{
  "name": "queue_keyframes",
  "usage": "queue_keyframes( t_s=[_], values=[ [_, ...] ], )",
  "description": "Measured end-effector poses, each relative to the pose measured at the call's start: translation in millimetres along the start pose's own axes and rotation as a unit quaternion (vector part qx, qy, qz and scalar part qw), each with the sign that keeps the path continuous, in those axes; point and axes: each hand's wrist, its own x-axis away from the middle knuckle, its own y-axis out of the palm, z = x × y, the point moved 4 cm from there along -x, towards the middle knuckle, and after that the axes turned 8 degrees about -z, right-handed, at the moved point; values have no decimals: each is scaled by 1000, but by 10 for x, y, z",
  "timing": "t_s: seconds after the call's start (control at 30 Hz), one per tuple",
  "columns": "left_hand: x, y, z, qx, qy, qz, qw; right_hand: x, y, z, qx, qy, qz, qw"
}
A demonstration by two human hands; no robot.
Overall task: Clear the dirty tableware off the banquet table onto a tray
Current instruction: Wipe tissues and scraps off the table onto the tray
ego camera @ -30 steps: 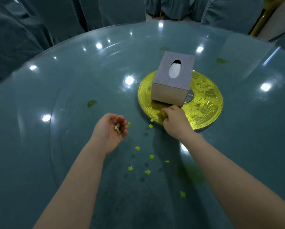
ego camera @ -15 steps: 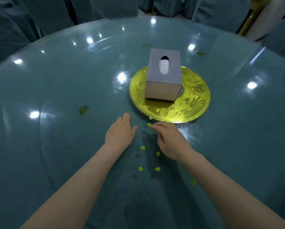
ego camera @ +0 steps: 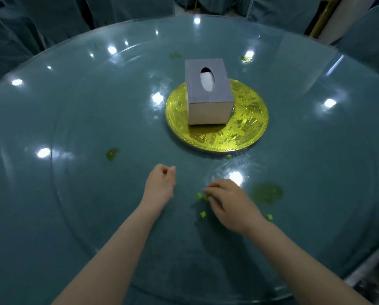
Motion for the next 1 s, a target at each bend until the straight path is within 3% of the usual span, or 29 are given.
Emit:
queue_keyframes(
  t_s=[0.1, 0.17, 0.27, 0.4, 0.73, 0.8, 0.9, 1.0],
  values=[
    [222, 176, -41, 259, -89, -47, 961, 18, -96, 132, -20, 23, 51, 998],
    [290, 241, -29, 315, -112, -67, 940, -151, -197, 276, -12, 62, 83, 995],
    [324, 282, -1, 218, -103, -83, 967, -425, -309, 549, 12, 118, 56, 991],
    [350, 288, 7, 91, -72, -89, 989, -406, -223, 626, 50, 111, 2, 993],
    [497, 564, -9, 36, -31, -100, 994, 644, 161, 162, 22, 42, 17, 999],
    [519, 639, 9, 23, -22, -113, 993, 740, 95, 199, -14, 58, 37, 998],
    [516, 737, 59, -21, 6, -132, 991, 895, -103, 430, -51, 130, 139, 980],
    [494, 881, 127, -138, 51, -140, 979, 996, -280, 747, -57, 213, 193, 956]
  ],
)
